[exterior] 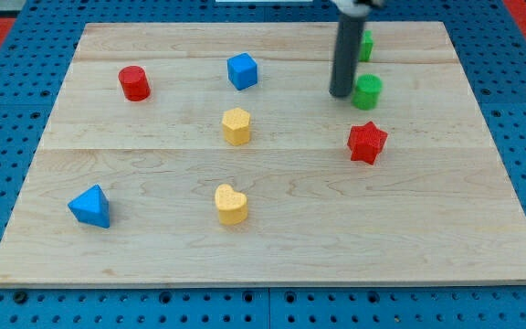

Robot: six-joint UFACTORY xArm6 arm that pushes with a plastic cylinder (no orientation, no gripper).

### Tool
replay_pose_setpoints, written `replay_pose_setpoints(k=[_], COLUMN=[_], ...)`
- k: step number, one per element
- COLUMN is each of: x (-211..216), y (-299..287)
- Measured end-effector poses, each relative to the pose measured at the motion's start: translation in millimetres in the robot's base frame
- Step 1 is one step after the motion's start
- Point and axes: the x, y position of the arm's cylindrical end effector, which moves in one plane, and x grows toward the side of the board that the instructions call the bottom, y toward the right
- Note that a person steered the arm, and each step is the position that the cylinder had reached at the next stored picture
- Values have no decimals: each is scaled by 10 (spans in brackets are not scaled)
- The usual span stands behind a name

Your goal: Push blue triangle to the top of the blue cube

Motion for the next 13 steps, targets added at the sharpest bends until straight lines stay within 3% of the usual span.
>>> replay_pose_setpoints(k=[2, 4, 5, 7, 9, 10, 11, 13], x=[1532, 2312, 2273, 2318, 2180, 1694, 1107, 1822], y=[-191, -763, -323, -596, -2860, -3599, -3352, -3545])
